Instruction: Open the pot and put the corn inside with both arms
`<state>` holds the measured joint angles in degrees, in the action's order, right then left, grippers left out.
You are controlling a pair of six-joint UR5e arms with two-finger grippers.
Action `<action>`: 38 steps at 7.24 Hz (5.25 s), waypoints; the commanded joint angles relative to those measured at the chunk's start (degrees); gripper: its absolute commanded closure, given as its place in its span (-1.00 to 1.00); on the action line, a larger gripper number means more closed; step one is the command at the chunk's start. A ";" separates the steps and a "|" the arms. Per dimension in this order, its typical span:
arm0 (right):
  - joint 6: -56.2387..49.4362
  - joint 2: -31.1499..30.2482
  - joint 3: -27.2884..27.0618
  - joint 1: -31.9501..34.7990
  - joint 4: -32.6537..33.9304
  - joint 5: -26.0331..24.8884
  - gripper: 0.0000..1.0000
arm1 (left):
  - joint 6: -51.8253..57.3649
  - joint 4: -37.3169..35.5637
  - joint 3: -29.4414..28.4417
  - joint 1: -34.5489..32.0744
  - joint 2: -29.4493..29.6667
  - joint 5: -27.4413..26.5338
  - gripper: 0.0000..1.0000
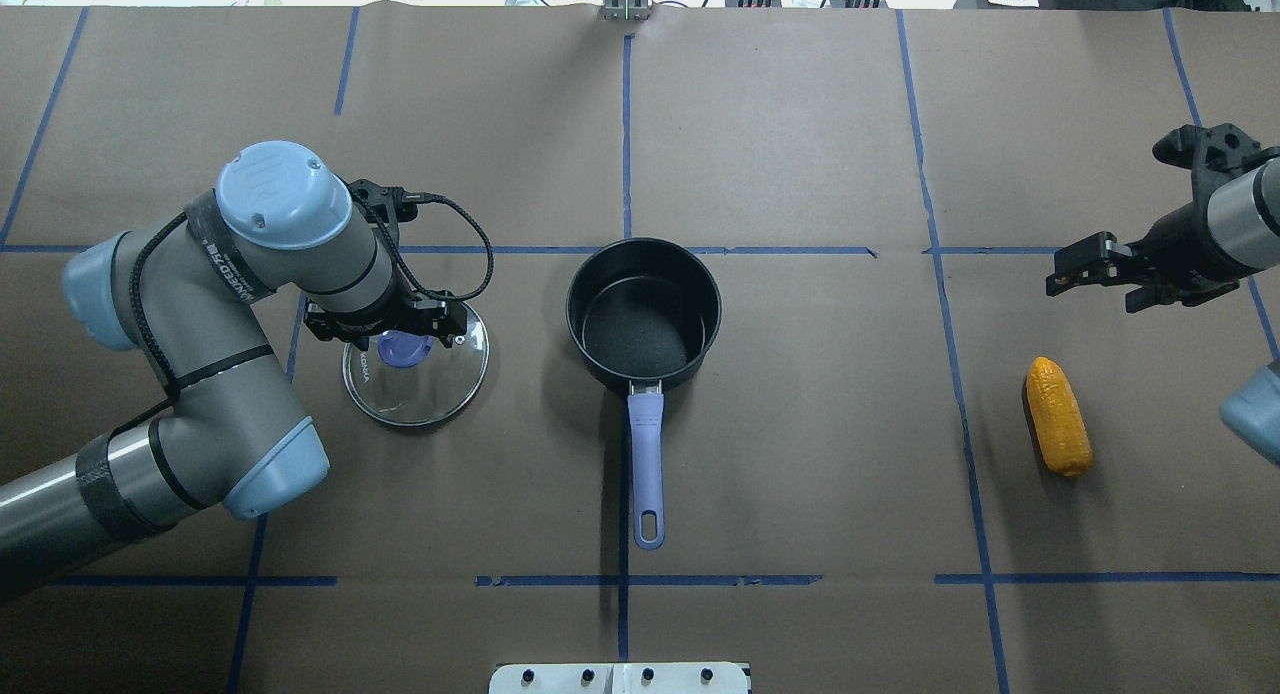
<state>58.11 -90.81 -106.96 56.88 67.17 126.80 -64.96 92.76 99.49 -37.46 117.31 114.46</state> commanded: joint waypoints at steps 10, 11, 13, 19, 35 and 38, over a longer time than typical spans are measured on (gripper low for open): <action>5.70 -6.57 1.66 -14.70 -5.82 -8.49 -0.72 | 0.19 -5.92 7.03 -8.14 -0.07 7.88 -1.00; 5.70 -6.57 1.66 -14.78 -5.82 -9.71 -0.01 | 1.49 -5.92 7.47 -8.93 -1.46 7.88 -1.00; 5.70 -7.01 1.58 -14.70 -5.82 -9.81 0.61 | 6.76 -6.01 10.00 -11.83 -5.67 8.41 -1.00; 5.52 -2.74 -5.19 -12.68 -4.86 -9.46 0.92 | 35.55 -6.01 10.03 -29.74 -18.86 13.16 -1.00; 18.44 47.13 13.62 -24.10 23.10 -17.64 -0.98 | 60.39 -5.13 -2.90 -42.16 -21.07 13.33 -1.00; 18.44 47.04 13.61 -23.84 23.01 -17.72 -0.98 | 60.39 -5.22 -2.81 -42.69 -21.07 13.33 -1.00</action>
<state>76.54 -43.69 -93.40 32.98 90.19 109.08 -4.57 87.55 96.65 -80.01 96.24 127.79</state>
